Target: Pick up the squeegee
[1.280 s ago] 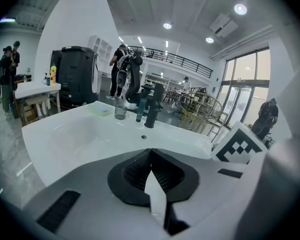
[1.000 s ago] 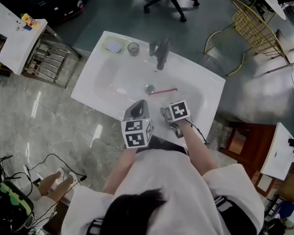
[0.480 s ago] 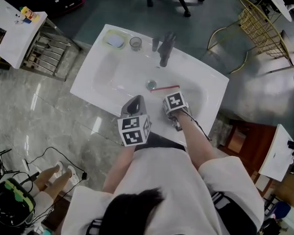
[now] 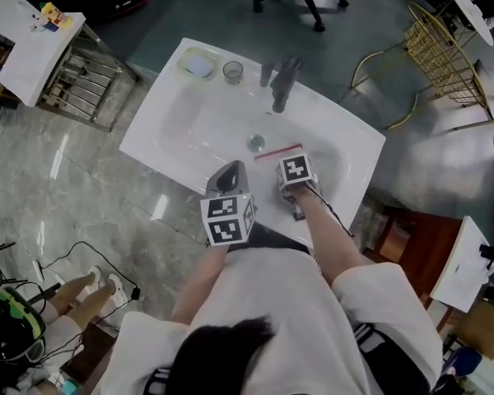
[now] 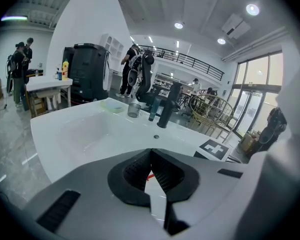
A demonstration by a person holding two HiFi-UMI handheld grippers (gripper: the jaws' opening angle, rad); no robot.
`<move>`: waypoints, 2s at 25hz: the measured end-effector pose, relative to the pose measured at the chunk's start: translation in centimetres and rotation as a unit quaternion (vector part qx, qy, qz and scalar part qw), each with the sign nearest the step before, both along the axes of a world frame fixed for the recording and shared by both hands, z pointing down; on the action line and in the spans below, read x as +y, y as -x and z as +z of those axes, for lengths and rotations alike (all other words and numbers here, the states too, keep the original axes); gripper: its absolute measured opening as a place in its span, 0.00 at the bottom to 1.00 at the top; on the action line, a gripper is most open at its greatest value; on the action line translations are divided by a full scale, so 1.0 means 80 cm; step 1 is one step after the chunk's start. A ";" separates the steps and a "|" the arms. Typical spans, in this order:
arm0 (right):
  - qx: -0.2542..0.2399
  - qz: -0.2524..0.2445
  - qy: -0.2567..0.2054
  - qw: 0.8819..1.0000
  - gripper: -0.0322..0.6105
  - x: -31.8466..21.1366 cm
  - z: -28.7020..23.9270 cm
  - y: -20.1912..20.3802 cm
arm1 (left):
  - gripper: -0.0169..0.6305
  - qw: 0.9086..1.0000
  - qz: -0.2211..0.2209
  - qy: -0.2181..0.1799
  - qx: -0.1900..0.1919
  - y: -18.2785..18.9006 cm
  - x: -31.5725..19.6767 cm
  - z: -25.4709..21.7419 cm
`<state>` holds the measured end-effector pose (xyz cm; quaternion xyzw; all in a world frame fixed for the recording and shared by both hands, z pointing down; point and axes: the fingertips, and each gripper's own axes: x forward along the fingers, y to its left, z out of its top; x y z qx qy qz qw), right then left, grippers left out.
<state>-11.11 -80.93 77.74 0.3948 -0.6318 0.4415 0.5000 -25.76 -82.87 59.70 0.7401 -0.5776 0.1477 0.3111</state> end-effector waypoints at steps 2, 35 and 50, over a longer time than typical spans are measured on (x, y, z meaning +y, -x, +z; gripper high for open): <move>-0.012 0.006 -0.002 1.000 0.21 0.001 -0.001 0.003 | 0.06 1.000 0.000 -0.001 -0.001 0.001 0.001 -0.001; -0.145 0.075 -0.443 0.882 0.20 -0.024 -0.321 -0.003 | 0.06 0.993 0.010 -0.108 0.036 -0.055 0.015 -0.110; -0.116 0.074 -0.574 0.808 0.20 -0.021 -0.448 -0.042 | 0.06 0.978 0.049 -0.196 0.042 -0.109 0.001 -0.205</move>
